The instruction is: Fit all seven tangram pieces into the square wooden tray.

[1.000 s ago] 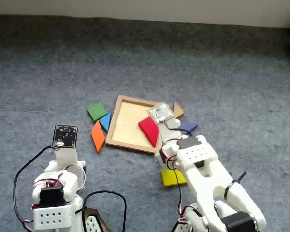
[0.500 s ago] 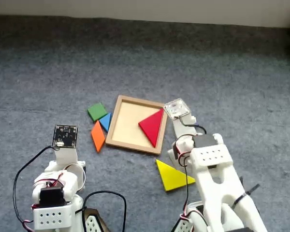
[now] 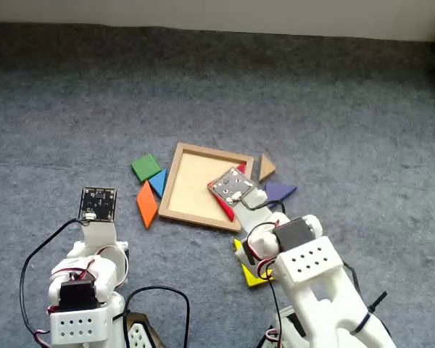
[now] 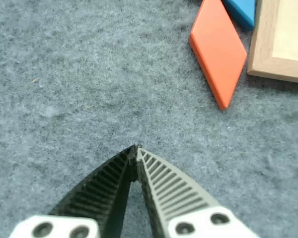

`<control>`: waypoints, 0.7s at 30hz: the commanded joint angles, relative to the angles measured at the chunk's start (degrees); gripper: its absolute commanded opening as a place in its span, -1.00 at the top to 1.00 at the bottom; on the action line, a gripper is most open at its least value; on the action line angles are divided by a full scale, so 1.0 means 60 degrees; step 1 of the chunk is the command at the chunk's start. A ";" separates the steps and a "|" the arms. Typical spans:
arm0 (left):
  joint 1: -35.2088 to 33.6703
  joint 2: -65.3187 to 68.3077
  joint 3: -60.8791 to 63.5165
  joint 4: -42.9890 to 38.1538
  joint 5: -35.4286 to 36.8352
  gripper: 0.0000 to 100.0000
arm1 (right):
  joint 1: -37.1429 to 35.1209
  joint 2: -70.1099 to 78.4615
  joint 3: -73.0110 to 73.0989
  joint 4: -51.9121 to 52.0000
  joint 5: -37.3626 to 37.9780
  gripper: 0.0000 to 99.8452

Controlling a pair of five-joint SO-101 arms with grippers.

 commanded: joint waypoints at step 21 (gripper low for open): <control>-0.0051 -0.0081 0.0198 0.0059 0.0059 0.99 | -0.1707 0.3553 -0.0154 -0.0300 -0.0703 0.40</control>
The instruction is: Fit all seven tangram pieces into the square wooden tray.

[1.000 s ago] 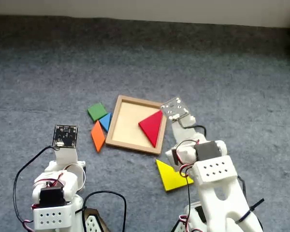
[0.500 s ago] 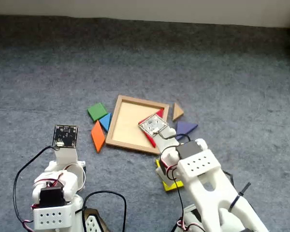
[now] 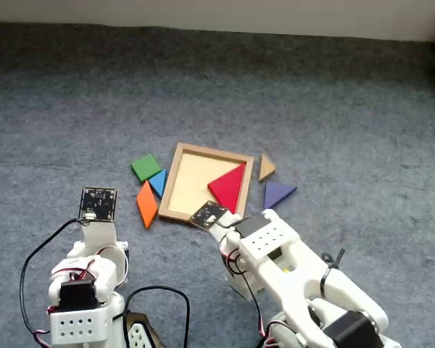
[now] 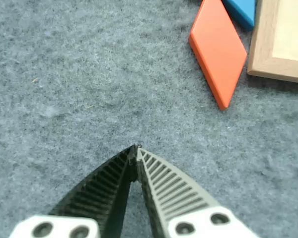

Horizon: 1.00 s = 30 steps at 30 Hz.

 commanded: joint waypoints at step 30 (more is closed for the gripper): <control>-0.0051 -0.0081 0.0198 0.0059 0.0059 0.99 | -0.0066 0.0755 -0.0168 -0.1956 -0.1011 0.41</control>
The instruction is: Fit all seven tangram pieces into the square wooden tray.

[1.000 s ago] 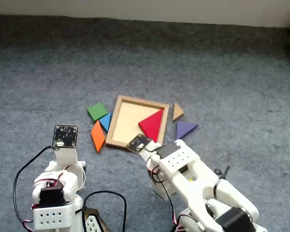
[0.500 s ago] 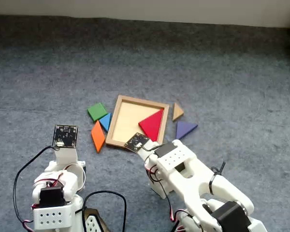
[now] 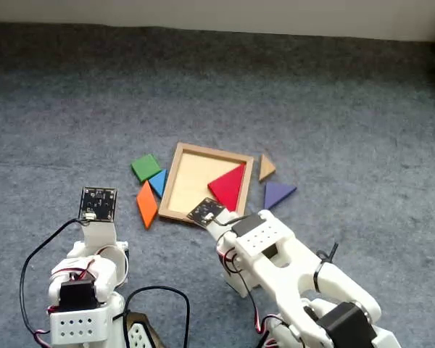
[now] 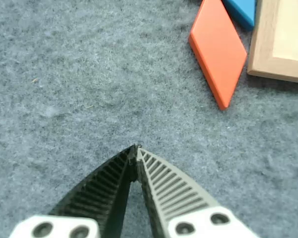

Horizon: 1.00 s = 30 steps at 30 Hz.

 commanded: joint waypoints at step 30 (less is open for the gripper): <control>-0.0051 -0.0081 0.0198 0.0059 0.0059 0.99 | -0.0637 0.0081 -0.2029 -0.0711 -0.2681 0.41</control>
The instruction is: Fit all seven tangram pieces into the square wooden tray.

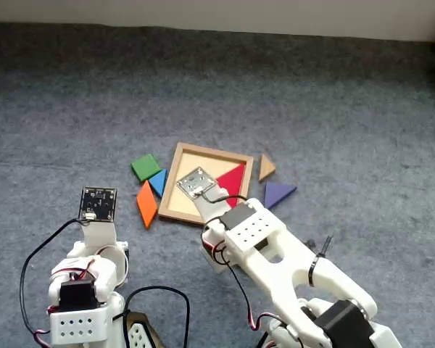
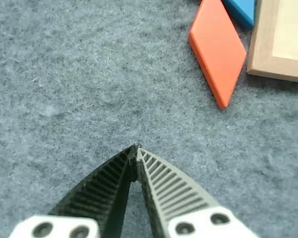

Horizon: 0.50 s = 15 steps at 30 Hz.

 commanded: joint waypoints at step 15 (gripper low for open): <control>-0.0051 -0.0081 0.0198 0.0059 0.0059 0.99 | 0.0520 0.0022 -0.0418 -0.0037 -0.1451 0.30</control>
